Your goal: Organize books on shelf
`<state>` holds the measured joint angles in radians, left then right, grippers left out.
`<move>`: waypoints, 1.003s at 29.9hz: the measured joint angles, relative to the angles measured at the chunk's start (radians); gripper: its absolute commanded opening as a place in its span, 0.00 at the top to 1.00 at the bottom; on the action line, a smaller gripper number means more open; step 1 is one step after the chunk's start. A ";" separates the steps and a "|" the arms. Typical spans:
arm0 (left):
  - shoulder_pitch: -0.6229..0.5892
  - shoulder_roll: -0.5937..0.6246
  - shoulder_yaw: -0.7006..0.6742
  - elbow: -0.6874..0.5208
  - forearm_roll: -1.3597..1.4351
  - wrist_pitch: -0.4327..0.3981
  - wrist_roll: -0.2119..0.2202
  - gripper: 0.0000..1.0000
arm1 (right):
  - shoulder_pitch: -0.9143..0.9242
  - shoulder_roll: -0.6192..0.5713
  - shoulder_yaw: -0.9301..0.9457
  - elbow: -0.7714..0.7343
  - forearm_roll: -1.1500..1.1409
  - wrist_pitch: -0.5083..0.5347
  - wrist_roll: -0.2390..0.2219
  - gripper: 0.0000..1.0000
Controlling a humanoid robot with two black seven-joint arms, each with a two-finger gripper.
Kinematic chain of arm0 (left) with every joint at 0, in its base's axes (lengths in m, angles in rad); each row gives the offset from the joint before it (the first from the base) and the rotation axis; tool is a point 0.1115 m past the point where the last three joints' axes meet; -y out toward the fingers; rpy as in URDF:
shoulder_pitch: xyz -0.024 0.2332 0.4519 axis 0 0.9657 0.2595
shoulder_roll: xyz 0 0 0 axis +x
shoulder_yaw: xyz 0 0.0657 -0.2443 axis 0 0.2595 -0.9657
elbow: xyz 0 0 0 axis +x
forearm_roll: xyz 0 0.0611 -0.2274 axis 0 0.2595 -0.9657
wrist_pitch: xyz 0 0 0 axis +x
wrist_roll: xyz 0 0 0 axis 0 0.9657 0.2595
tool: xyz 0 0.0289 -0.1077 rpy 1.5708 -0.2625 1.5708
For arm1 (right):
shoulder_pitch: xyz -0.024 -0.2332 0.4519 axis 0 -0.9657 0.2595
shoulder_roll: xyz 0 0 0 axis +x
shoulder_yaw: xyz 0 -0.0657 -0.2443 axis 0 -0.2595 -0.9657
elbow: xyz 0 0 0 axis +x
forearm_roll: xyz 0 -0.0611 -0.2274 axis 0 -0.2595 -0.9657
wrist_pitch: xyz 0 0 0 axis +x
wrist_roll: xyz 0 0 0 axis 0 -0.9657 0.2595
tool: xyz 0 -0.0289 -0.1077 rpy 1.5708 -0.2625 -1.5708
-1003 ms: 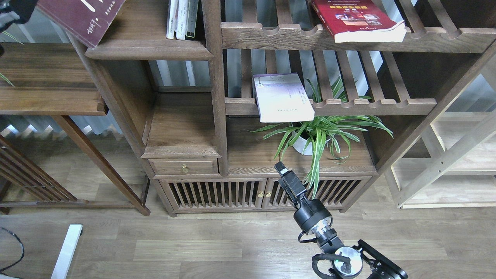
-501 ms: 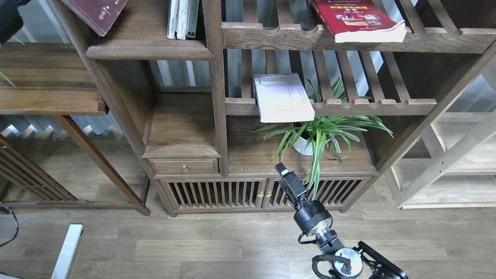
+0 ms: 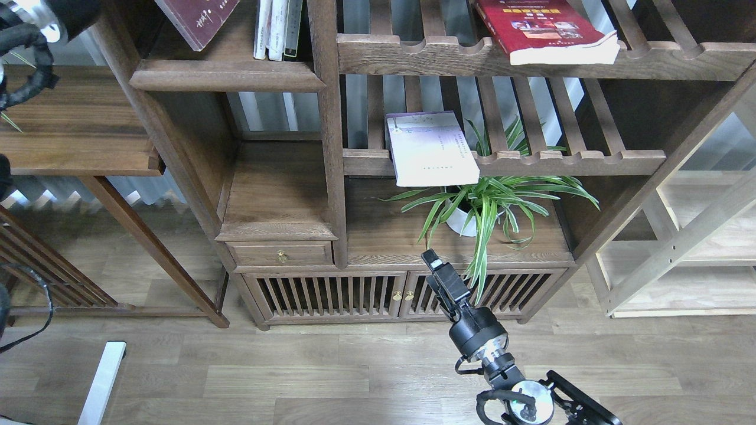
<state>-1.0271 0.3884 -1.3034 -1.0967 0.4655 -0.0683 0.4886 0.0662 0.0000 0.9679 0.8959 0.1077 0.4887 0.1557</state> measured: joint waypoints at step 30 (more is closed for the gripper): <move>-0.194 -0.093 0.177 0.242 0.001 0.023 0.000 0.83 | -0.113 0.000 -0.002 0.004 0.007 0.000 -0.001 0.01</move>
<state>-1.2214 0.2951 -1.1269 -0.8545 0.4664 -0.0452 0.4887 -0.0473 0.0000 0.9664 0.9003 0.1152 0.4887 0.1548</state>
